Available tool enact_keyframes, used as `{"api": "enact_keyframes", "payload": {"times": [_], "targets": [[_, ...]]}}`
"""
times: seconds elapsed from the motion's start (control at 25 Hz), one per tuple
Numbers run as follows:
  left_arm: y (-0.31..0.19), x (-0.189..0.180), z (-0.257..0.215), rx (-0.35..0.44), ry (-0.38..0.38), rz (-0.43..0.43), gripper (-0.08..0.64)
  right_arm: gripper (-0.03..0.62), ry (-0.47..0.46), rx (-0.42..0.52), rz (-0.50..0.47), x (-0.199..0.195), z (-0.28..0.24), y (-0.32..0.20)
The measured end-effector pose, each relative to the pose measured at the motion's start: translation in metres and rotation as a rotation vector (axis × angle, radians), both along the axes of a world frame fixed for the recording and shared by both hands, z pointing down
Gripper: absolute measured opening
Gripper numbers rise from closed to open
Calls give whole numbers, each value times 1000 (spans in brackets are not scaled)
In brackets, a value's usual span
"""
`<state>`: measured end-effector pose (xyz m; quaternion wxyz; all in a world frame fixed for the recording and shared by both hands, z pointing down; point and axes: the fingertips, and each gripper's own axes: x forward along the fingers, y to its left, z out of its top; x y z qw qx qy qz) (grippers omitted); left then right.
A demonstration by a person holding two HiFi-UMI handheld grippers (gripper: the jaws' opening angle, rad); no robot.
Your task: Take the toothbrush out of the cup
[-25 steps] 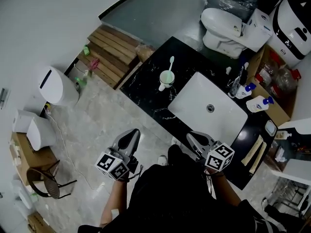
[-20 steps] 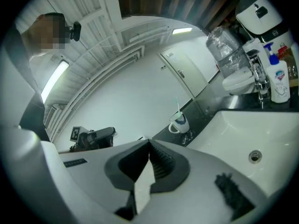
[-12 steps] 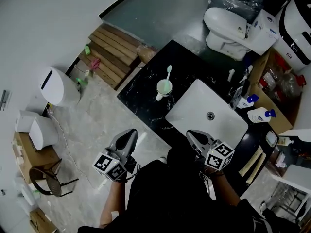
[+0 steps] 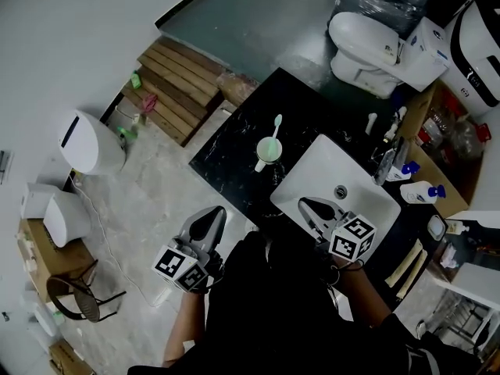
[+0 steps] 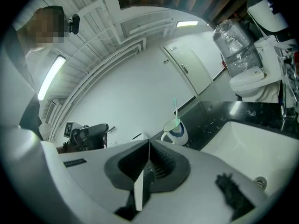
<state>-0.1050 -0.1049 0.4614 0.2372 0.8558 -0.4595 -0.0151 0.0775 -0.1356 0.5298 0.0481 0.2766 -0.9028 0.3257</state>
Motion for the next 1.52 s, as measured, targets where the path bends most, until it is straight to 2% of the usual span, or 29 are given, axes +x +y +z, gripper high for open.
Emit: {"api": "enact_keyframes", "payload": {"times": [0.16, 0.44, 0.72, 0.84, 1.0, 1.52], "targets": [[-22, -10, 4, -11, 58, 49, 9, 15, 53, 36, 12, -18, -2, -27], [-54, -27, 8, 3, 13, 111, 9, 15, 93, 62, 55, -36, -4, -59], [-65, -24, 16, -1, -20, 183, 31, 18, 134, 72, 51, -48, 3, -85], [-66, -21, 19, 3, -31, 214, 31, 50, 178, 79, 27, -54, 10, -94], [-72, -18, 23, 2, -42, 231, 32, 63, 218, 87, -3, -62, 19, -110], [-85, -13, 31, -26, -55, 261, 60, 78, 247, 70, 19, -69, 43, -156]]}}
